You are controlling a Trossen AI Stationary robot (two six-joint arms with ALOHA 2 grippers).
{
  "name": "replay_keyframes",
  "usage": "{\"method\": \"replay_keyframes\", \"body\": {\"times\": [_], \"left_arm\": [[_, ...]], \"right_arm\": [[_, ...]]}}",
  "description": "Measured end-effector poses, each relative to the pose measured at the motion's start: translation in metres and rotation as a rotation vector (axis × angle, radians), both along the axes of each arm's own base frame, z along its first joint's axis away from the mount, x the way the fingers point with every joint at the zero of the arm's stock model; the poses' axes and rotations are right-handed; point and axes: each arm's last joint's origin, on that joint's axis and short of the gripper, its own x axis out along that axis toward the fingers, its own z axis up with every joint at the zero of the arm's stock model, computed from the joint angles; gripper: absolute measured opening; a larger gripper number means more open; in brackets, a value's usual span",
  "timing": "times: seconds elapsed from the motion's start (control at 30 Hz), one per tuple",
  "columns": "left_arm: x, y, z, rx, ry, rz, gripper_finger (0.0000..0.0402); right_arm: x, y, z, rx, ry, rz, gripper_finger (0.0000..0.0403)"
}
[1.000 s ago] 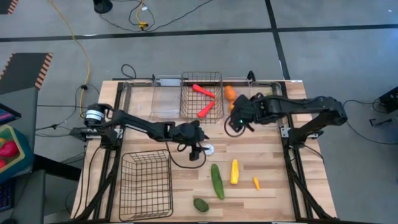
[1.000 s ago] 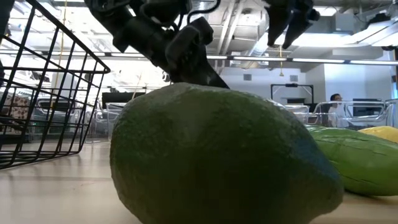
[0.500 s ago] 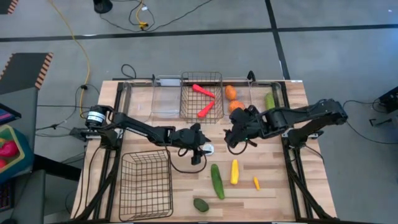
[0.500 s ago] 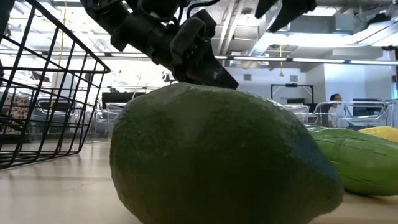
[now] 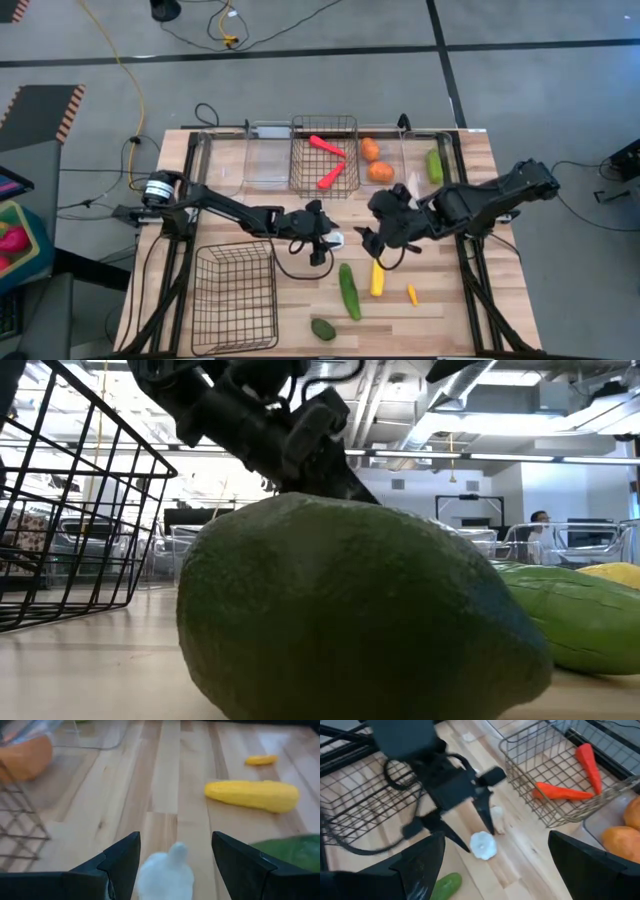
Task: Sort produce into baskets
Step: Put the bottom white garlic into the middle left transparent bin
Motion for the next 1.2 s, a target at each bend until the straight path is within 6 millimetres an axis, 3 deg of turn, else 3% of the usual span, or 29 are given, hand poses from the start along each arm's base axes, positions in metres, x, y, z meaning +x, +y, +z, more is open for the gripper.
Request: {"method": "replay_keyframes", "body": {"times": [0.23,0.43,0.6,0.9,1.2], "left_arm": [[0.008,-0.001,-0.027,-0.022,0.013,0.007,0.0234],[0.009,-0.001,-0.03,-0.011,0.026,0.019,0.0221],[0.009,-0.001,-0.029,0.01,0.022,0.021,0.0165],[0.009,-0.001,-0.029,0.012,0.025,0.02,0.0022],[0.008,-0.001,-0.025,0.002,0.016,0.014,0.0011]], "right_arm": [[-0.001,0.007,0.001,0.004,-0.01,0.025,0.0382],[-0.002,0.009,0.001,0.003,-0.012,0.031,0.0382],[-0.002,0.009,0.001,0.003,-0.012,0.031,0.0382],[-0.002,0.008,0.001,0.002,-0.012,0.031,0.0382],[-0.002,0.008,0.001,0.002,-0.012,0.03,0.0382]]}}
